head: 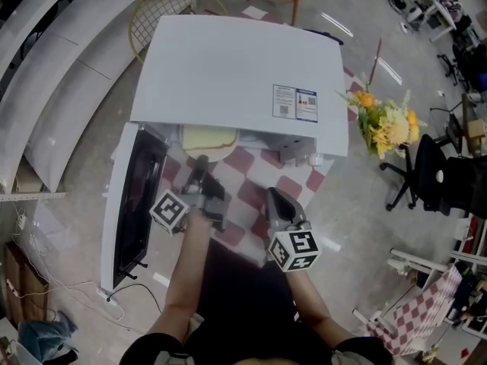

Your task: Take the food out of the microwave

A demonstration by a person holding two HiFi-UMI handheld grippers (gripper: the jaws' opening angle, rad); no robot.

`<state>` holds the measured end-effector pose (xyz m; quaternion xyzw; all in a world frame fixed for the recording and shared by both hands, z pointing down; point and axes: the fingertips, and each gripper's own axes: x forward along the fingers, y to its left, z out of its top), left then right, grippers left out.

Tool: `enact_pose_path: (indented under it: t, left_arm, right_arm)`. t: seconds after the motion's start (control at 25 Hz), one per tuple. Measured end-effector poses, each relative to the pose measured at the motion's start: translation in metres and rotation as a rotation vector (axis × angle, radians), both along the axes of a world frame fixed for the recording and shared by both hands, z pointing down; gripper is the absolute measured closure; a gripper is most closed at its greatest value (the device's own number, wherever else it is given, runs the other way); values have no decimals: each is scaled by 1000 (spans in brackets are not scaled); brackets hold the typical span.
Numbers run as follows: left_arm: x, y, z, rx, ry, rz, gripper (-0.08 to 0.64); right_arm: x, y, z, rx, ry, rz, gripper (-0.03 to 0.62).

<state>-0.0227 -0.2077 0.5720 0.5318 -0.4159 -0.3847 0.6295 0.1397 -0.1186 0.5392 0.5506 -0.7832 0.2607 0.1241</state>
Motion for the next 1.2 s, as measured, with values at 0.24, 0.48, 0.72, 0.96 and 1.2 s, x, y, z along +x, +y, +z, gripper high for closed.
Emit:
enact_pose_path:
  t: [0.24, 0.48, 0.72, 0.96, 1.2]
  left_arm:
    - [0, 14, -6, 16, 2, 4, 543]
    - [-2, 28, -8, 15, 5, -10, 543]
    - [-3, 45, -12, 27, -3, -10, 543]
    - [-7, 62, -12, 35, -25, -15, 543]
    - [-5, 79, -21, 33, 18, -40, 543]
  right_arm:
    - [0, 7, -5, 10, -19, 9, 592]
    - [0, 14, -11, 23, -34, 6, 591]
    - [-1, 26, -13, 28, -36, -8, 592]
    - [-3, 38, -15, 37, -46, -16, 592]
    - [1, 50, -18, 42, -51, -13, 592]
